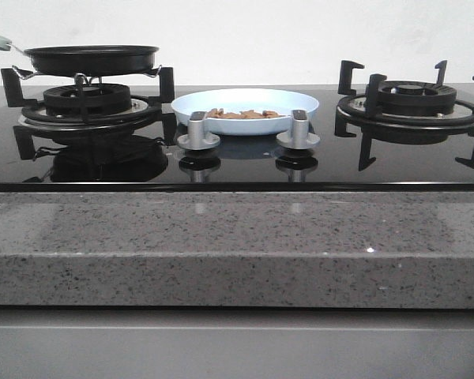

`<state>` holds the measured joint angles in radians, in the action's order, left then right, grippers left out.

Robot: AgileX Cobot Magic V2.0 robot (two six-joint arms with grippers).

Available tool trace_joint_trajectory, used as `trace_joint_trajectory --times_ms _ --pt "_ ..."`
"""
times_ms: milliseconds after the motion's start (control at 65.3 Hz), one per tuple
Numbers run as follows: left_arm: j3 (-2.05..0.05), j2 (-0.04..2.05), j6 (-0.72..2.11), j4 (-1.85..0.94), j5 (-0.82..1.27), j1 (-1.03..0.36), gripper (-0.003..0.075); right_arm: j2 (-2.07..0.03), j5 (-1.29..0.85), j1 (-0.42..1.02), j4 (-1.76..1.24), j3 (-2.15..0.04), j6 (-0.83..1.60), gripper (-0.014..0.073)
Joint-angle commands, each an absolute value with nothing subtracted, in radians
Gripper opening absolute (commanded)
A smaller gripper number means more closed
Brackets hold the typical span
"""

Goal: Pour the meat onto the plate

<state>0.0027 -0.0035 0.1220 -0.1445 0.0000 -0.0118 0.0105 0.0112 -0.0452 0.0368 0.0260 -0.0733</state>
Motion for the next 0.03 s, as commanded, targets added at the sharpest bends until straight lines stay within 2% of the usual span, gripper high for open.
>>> trace_joint_trajectory --times_ms 0,15 --pt "0.01 -0.02 0.12 -0.154 -0.077 -0.012 -0.002 0.027 0.096 -0.053 0.047 0.021 -0.076 -0.0068" --pt "0.01 -0.02 0.12 -0.154 -0.077 -0.012 -0.002 0.027 0.096 -0.053 0.047 0.021 -0.076 -0.0068"
